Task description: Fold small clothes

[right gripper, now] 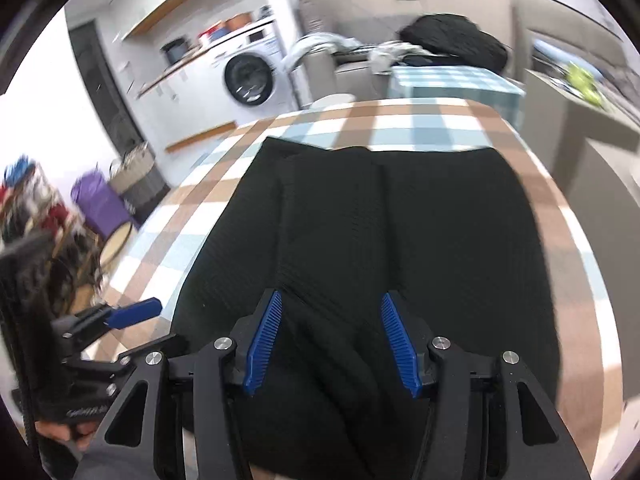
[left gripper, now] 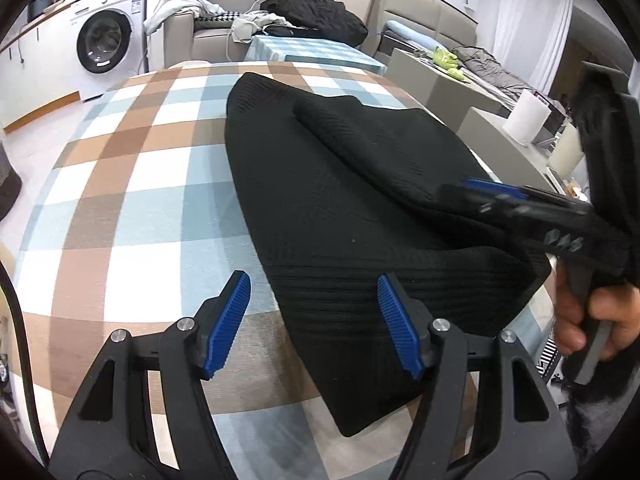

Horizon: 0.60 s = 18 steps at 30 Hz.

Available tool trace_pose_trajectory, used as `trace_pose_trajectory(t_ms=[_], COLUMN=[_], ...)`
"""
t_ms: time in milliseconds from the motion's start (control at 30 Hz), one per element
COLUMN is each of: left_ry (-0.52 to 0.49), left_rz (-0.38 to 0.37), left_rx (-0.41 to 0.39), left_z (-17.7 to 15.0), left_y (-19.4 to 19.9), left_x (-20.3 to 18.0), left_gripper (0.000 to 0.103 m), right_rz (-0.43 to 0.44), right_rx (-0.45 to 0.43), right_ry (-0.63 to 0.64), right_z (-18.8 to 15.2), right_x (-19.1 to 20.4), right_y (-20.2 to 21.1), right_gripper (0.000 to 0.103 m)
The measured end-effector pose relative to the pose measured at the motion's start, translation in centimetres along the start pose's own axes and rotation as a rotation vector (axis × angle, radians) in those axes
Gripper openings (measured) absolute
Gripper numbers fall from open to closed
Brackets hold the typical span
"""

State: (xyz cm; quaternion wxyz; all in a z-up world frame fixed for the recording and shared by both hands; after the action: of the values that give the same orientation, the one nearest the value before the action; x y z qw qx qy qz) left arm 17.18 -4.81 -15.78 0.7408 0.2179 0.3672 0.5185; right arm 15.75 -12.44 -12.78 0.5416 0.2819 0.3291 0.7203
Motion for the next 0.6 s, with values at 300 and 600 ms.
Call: trace_pose_trajectory(t_ms=[300,600], left_ry=[0.005,0.004], left_rz=[0.020,0.022], left_rx=[0.001,0.008], left_z=[0.2,0.4], left_y=[0.2,-0.2], left_x=[0.4,0.4], left_gripper=[0.064,0.064], right_rz=[-0.028,-0.055], right_rx=[0.038,0.046], right_ry=[0.080,-0.473], right_z=[0.1,0.0], right_x=[0.9,-11.7], right_y=[-4.9,-4.4], right_gripper=[0.014,0.007])
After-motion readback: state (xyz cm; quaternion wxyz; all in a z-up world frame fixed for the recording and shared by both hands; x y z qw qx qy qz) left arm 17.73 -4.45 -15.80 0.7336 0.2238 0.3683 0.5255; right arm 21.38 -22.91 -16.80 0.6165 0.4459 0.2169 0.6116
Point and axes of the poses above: each gripper's, at about its wrist camera, not at the fingertips, and y roughly against the way its jaws point, x to its left, z to its top, the point moved 6 cm from there along -y, roughly the way its jaws point, and after that the axes turned 10 degrees about -z, right-handed, at the moved point
